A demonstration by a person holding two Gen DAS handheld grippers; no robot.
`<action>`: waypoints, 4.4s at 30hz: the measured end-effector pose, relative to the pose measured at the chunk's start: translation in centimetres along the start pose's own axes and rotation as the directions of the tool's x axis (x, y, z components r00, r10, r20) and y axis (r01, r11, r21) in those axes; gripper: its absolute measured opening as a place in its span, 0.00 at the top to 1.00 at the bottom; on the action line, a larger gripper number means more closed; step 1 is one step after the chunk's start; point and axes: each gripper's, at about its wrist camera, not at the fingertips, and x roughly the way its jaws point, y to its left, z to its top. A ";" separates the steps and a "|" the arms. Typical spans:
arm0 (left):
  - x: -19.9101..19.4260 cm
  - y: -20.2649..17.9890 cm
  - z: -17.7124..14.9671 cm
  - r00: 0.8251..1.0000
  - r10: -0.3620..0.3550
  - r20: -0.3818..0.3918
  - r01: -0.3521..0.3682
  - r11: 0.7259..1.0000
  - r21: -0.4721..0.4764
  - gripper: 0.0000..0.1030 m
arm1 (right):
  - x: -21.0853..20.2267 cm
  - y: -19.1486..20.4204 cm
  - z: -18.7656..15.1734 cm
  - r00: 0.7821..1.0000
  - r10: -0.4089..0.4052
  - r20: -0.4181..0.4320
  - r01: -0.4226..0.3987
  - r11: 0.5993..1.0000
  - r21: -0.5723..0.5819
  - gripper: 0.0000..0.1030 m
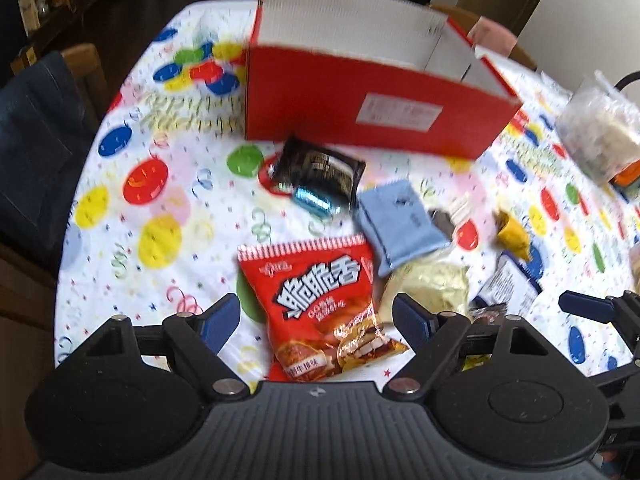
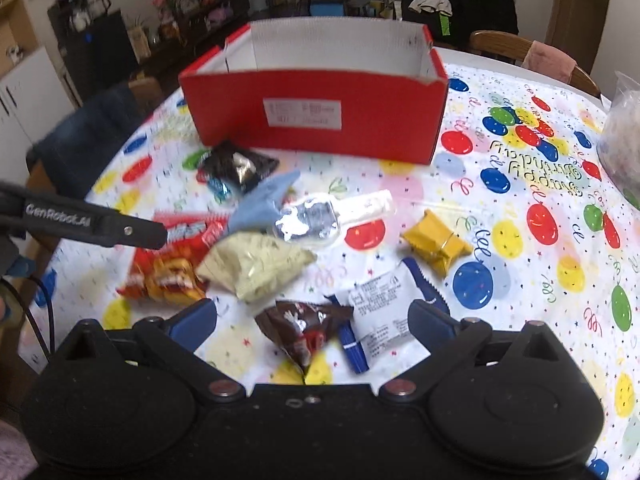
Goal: Organize snacks
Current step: 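Withdraw both tools from the box back toward the snack pile, then grasp the red chip bag with the left tool while the right tool grasps the chocolate sweet, then lower both snacks into the red box and open both tools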
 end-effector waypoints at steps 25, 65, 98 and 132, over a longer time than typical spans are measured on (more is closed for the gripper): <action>4.0 -0.2 0.8 0.994 -0.012 -0.110 0.006 0.999 -0.051 0.27 | 3.9 2.6 -0.5 0.995 -0.042 -0.092 0.030 0.991 -0.133 0.58; -6.6 0.5 3.6 0.984 -0.078 0.158 0.075 0.997 0.026 0.38 | -4.7 0.6 5.7 0.989 -0.002 0.149 0.000 1.000 0.013 0.73; 0.7 -2.0 20.3 0.989 0.066 0.135 -0.071 0.997 0.039 0.38 | 5.6 -6.1 20.9 0.995 -0.016 0.096 0.010 0.998 0.067 0.73; 8.1 -2.6 21.6 0.989 0.145 0.014 -0.146 0.988 0.045 0.37 | 15.0 -4.7 21.9 0.995 -0.002 -0.104 -0.009 0.994 -0.105 0.68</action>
